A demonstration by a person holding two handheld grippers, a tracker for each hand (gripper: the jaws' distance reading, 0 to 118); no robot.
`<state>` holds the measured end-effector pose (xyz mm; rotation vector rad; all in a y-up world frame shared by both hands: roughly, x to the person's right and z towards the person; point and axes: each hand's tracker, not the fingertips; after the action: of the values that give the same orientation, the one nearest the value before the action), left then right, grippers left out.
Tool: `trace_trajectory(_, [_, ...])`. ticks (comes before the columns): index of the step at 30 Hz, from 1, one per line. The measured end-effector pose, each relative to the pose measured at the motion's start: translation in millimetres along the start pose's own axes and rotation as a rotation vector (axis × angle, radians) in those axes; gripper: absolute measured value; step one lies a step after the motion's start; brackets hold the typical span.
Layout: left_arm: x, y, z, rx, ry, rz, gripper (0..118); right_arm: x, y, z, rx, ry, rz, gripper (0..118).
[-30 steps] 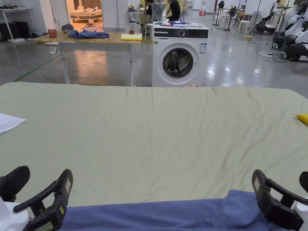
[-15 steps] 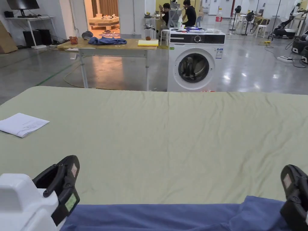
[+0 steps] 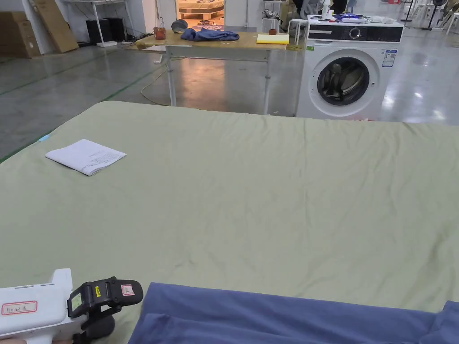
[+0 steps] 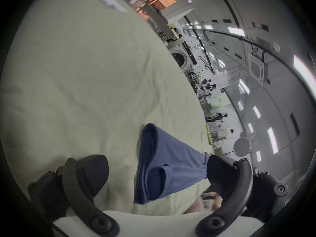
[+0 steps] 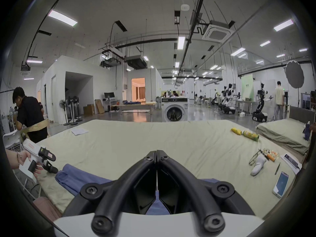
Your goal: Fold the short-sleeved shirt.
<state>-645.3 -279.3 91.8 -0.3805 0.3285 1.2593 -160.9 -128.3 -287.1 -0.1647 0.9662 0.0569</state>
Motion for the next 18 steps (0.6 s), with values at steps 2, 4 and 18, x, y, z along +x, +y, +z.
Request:
trace_trajectory(2, [-6.3, 6.4, -9.9, 0.0, -0.157, 0.009, 105, -3.7, 1.6, -5.3, -0.018, 0.005, -0.005, 0])
trace_trajectory(4, [-7.9, 9.5, -22.9, -0.057, -0.262, 0.115, 105, -4.1, 3.2, -8.4, -0.048, 0.038, -0.083, 0])
trace_trajectory(18, [-5.1, -11.9, -85.4, -0.201, -0.118, -0.033, 1, -9.6, 13.7, -19.7, -0.069, 0.06, -0.162, 0])
